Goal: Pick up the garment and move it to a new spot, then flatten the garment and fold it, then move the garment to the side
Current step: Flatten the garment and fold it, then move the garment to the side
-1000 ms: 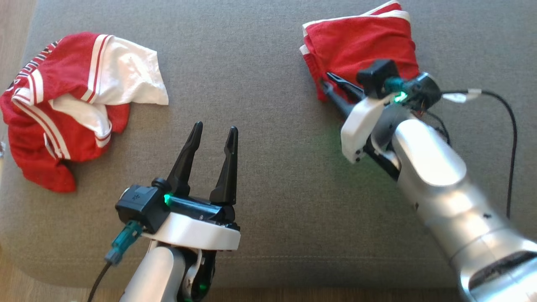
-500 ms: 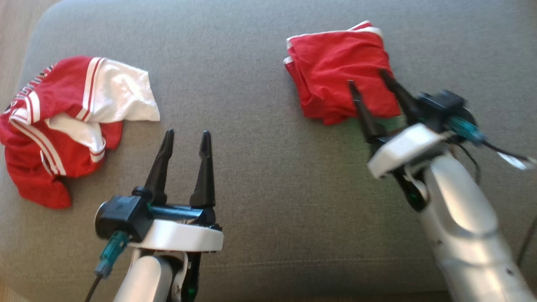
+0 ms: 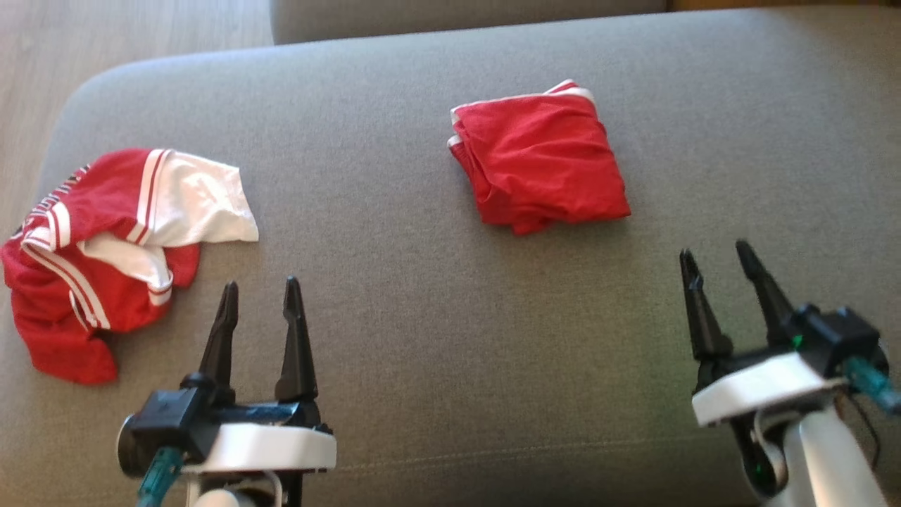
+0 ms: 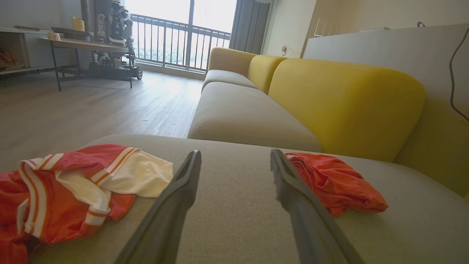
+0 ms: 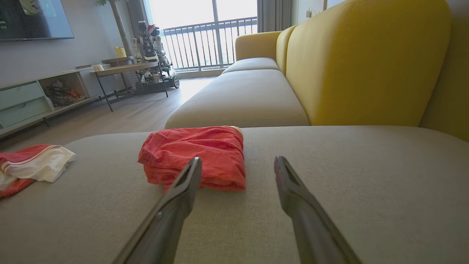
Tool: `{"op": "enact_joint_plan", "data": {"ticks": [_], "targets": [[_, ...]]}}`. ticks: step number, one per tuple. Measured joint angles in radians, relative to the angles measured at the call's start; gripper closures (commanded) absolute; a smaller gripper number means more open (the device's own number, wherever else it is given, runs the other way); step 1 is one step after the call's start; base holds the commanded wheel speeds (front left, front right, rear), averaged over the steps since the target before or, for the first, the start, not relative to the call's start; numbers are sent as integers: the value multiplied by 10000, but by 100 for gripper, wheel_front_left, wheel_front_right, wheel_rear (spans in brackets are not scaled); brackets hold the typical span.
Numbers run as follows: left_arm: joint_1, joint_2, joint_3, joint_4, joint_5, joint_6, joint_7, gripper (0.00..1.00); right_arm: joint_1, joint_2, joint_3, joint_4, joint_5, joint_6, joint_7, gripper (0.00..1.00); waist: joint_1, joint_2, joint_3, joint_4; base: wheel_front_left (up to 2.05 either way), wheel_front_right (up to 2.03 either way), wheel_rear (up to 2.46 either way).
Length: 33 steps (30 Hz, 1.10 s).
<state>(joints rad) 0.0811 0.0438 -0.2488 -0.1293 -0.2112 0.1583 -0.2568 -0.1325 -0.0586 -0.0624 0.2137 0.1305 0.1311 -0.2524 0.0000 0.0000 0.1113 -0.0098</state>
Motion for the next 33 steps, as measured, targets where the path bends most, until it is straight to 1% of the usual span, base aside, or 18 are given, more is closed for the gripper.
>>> {"op": "enact_joint_plan", "data": {"ticks": [3,9,11,21,30,33], "targets": [[225,6,63,-10,-73,-4,0,0,513,56,88,-213,15,0,0,0,0,0,-246,-71,0,0,0],[684,13,8,-54,585,-12,0,0,1104,75,186,-263,17,0,0,0,0,0,-678,-234,0,0,0],[830,15,-12,13,803,-12,0,0,1135,75,174,-276,15,0,0,0,0,0,-748,-266,0,0,0],[906,33,-4,155,1039,-12,0,0,1142,77,157,-259,33,0,0,0,0,0,-917,-190,0,0,0],[1016,40,-25,443,940,25,0,0,1137,79,171,-121,104,0,0,0,0,0,-800,13,0,0,0],[1006,42,-96,479,940,92,0,0,1054,81,115,165,100,0,0,0,0,0,-669,130,0,0,0]]}}
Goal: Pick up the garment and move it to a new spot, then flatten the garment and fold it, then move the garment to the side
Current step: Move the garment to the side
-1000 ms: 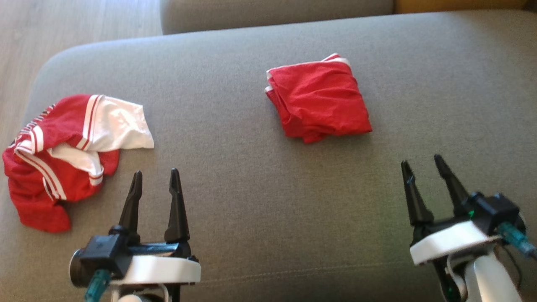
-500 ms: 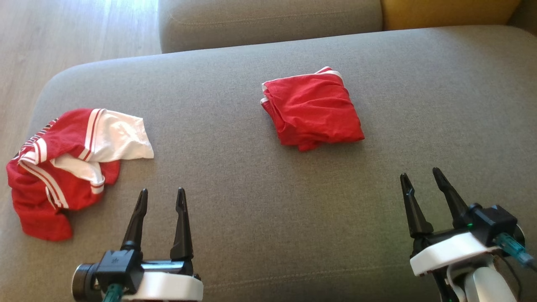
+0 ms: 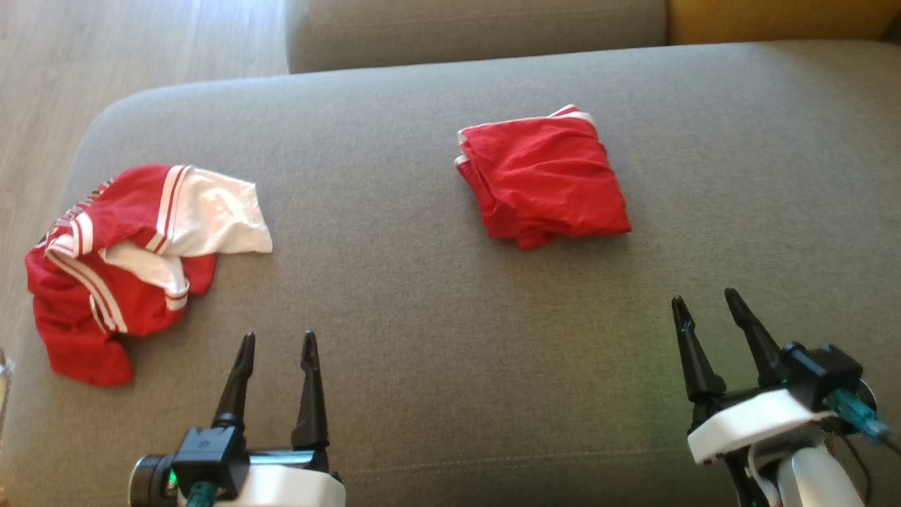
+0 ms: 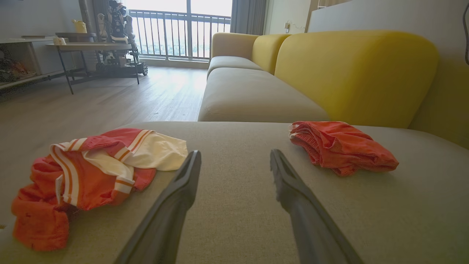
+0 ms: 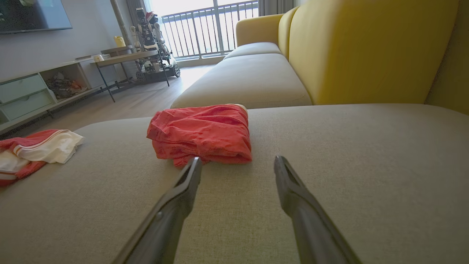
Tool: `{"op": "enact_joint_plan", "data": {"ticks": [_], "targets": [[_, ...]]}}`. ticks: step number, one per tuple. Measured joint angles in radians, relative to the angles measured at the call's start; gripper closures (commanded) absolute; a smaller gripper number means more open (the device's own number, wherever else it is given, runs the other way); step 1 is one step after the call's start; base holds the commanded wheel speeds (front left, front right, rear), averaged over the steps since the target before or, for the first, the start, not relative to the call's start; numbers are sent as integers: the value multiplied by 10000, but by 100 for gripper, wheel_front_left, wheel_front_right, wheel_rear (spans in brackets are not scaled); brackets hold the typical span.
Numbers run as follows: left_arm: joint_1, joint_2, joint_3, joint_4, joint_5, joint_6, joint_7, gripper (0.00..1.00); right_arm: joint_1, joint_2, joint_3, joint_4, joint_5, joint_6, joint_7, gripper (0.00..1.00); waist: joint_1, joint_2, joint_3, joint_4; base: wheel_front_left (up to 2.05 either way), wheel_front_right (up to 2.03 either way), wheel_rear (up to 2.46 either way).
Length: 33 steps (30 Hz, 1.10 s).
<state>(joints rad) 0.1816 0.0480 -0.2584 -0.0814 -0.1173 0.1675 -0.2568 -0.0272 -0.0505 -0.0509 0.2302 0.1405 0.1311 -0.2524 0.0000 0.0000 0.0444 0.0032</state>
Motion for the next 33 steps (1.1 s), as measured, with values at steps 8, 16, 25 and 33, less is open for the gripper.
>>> {"op": "enact_joint_plan", "data": {"ticks": [8,16,25,33], "targets": [[-458,6,-560,176,-123,8,0,0,-2287,4,-267,2644,1848,-2,63,0,0,0,724,529,0,0,0],[-1083,4,-874,318,-629,40,2,0,-5252,-631,-401,4890,3488,-2,1239,0,1,0,1508,1102,0,0,0],[-1735,2,-1223,451,-627,63,0,0,-7290,-1396,-173,7287,4671,-2,2905,0,2,0,2359,1780,0,0,0],[-1901,0,-1252,543,-623,104,0,0,-7858,-1415,476,8040,4884,-2,2894,100,1,0,2568,1805,0,0,0]]}}
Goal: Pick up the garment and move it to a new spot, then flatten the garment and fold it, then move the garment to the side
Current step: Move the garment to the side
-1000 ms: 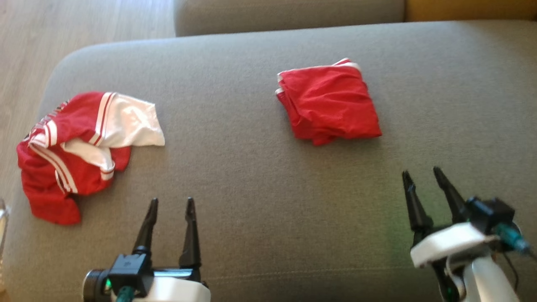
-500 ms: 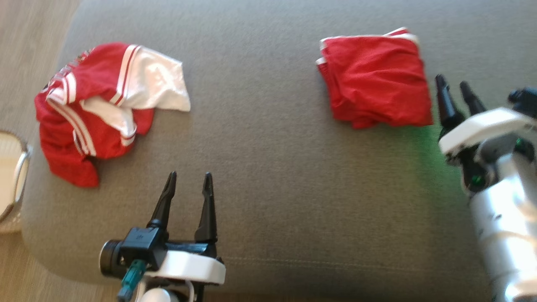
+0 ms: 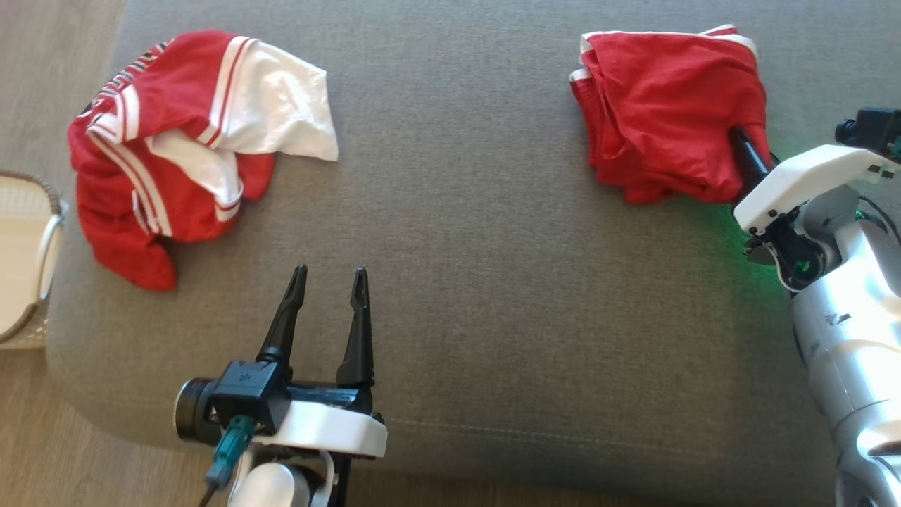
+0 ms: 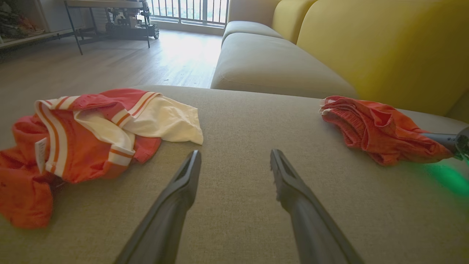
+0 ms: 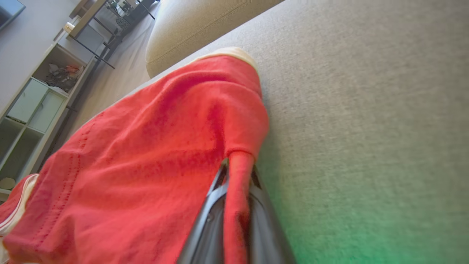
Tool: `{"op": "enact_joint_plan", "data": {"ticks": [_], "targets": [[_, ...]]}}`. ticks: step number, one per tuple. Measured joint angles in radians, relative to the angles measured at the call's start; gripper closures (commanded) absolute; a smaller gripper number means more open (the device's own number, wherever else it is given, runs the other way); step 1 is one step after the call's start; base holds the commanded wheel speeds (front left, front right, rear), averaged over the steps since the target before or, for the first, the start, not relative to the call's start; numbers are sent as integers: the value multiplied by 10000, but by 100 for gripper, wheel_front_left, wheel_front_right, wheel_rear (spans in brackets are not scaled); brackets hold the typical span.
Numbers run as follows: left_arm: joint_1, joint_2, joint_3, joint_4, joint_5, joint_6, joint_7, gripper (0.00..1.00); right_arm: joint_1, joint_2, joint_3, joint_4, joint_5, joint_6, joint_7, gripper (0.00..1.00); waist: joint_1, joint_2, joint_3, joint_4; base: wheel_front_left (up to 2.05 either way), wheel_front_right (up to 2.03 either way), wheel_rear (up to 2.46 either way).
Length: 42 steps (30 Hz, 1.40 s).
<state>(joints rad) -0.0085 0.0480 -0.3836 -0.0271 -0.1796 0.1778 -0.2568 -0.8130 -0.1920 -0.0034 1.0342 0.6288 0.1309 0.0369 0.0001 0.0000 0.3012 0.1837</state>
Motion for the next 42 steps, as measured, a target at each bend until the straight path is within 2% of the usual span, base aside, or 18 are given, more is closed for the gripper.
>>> {"op": "enact_joint_plan", "data": {"ticks": [5,10,16,24,27,33,42], "targets": [[-3,2,125,6,67,-8,0,0,-32,-410,470,44,-58,2,-389,100,0,0,-2,-434,0,0,0],[-92,2,184,-19,234,-52,0,0,-373,-1139,736,46,-44,0,-311,100,0,0,90,-1064,0,0,0],[-492,0,454,-31,688,-362,0,0,-906,-2113,1129,-88,-305,0,-286,100,0,0,422,-1826,0,0,0],[-631,-2,748,-13,1068,-731,0,0,-1354,-2980,1572,-123,-926,2,-585,100,1,0,909,-2587,0,0,0],[-700,-2,786,-13,1106,-819,0,0,-1482,-3271,1808,-136,-1239,0,-711,100,0,0,1059,-2734,0,0,0],[-891,-2,819,-17,1275,-917,0,0,-1662,-3331,2052,-117,-1636,2,-936,100,0,0,1264,-2826,0,0,0],[-999,-4,819,6,1342,-988,0,0,-2007,-3638,1781,654,-3264,2,-1883,100,0,0,1231,-2602,0,0,0]]}}
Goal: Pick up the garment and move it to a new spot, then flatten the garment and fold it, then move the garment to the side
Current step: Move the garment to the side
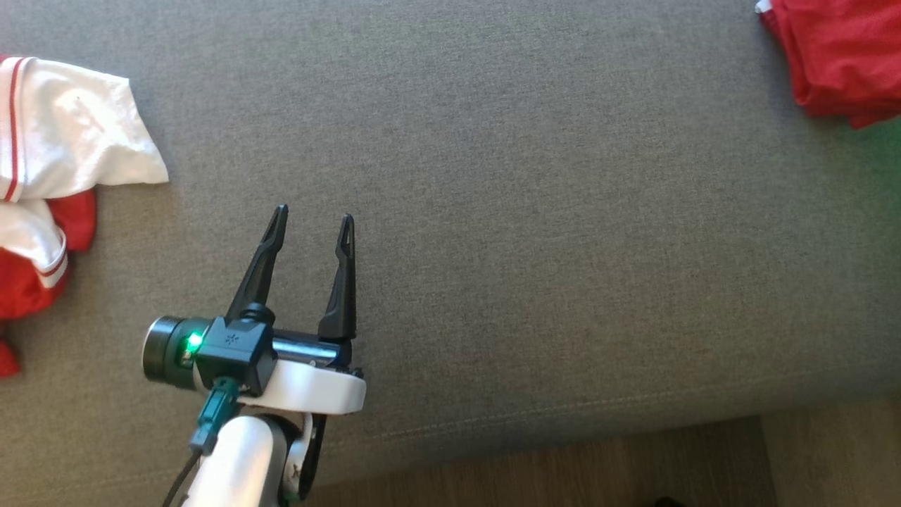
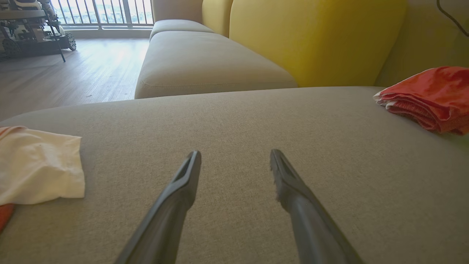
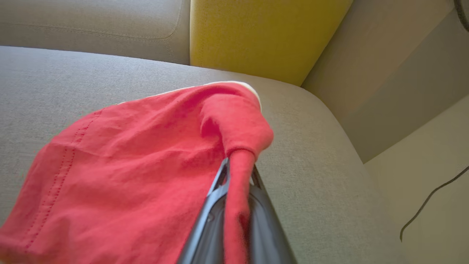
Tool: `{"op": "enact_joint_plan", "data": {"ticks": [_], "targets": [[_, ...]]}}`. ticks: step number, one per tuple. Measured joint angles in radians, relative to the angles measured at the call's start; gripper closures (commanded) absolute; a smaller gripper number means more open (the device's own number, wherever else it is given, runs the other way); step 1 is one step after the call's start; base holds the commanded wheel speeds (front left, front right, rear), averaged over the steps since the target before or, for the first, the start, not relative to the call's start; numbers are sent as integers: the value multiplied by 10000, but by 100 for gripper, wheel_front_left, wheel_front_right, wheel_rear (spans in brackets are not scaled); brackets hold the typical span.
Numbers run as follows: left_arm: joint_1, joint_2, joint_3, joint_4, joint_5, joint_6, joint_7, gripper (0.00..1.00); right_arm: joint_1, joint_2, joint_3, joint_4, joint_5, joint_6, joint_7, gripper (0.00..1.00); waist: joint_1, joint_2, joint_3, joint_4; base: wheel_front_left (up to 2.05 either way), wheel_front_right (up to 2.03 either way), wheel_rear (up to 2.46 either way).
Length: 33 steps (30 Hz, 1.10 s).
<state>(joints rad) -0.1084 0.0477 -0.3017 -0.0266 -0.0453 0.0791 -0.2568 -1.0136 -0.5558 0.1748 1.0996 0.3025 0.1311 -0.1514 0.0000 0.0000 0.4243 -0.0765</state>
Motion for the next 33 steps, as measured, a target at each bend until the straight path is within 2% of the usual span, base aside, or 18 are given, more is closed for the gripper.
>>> {"op": "enact_joint_plan", "data": {"ticks": [1,2,3,9,12,16,20,23,27,33], "targets": [[1,0,-2,0,0,0,0,0,-55,-2,-77,105,-194,0,-25,92,0,0,-16,13,0,0,0],[2,0,-6,2,-2,0,0,0,-98,0,-159,217,-376,0,-94,59,0,0,-31,25,0,0,0],[5,0,-10,6,0,0,0,0,-135,10,-307,366,-510,0,-165,0,0,0,-56,37,0,0,0],[27,0,-4,46,-8,17,0,0,-205,65,-1220,472,-2092,0,-842,0,0,0,-345,101,0,0,0],[125,0,15,54,-19,104,0,0,-83,658,-1864,-205,-2545,0,-970,0,0,0,-617,110,0,0,0],[515,0,67,59,-211,274,0,0,1197,2245,-2328,-2351,-2679,0,-1009,0,0,0,-1101,129,0,0,0],[861,2,134,75,-347,370,0,0,3568,3751,-2314,-4506,-2861,0,-1009,0,-1,0,-1648,170,0,0,0],[1011,-2,157,105,-487,428,0,0,5220,4567,-2416,-5783,-2826,0,-1009,0,-1,0,-2068,235,0,0,0],[1476,2,211,36,-790,673,0,0,7113,4968,-2803,-7956,-2635,0,-1011,0,-1,0,-2758,379,0,0,0],[2043,4,337,-25,-708,713,2,0,9070,5049,-2562,-9438,-2755,0,-1011,0,-1,0,-3416,445,0,0,0]]}}
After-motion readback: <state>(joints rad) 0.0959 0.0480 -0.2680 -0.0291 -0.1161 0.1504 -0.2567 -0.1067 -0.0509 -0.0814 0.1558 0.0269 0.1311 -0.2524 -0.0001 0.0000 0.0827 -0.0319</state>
